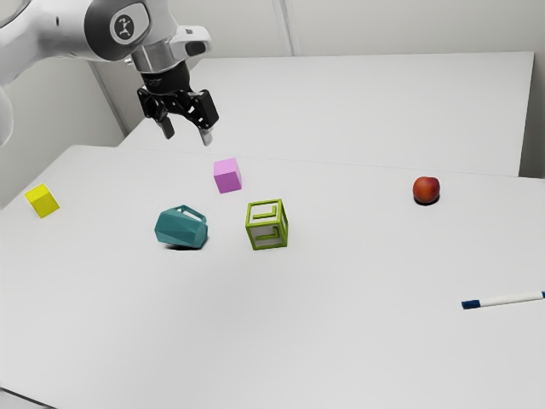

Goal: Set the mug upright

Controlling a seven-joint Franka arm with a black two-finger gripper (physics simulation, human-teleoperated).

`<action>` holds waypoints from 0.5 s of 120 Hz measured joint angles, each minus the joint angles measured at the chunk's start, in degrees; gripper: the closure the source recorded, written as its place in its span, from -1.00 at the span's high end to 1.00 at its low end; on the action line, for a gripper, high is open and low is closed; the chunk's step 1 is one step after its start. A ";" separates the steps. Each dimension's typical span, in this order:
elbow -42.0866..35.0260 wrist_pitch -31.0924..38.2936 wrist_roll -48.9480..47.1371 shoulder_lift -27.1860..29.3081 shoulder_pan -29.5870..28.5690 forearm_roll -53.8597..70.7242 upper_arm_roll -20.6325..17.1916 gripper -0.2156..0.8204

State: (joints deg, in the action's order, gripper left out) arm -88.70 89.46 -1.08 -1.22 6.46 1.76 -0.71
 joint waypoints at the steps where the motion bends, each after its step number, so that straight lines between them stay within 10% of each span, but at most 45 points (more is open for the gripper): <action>1: 0.00 0.00 -0.01 0.01 0.00 0.00 0.00 0.55; 60: 1.88 -0.44 0.84 -1.86 -3.52 -0.08 0.28 0.54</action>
State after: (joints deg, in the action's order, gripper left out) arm -86.82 89.03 -0.24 -3.08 2.94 1.68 -0.43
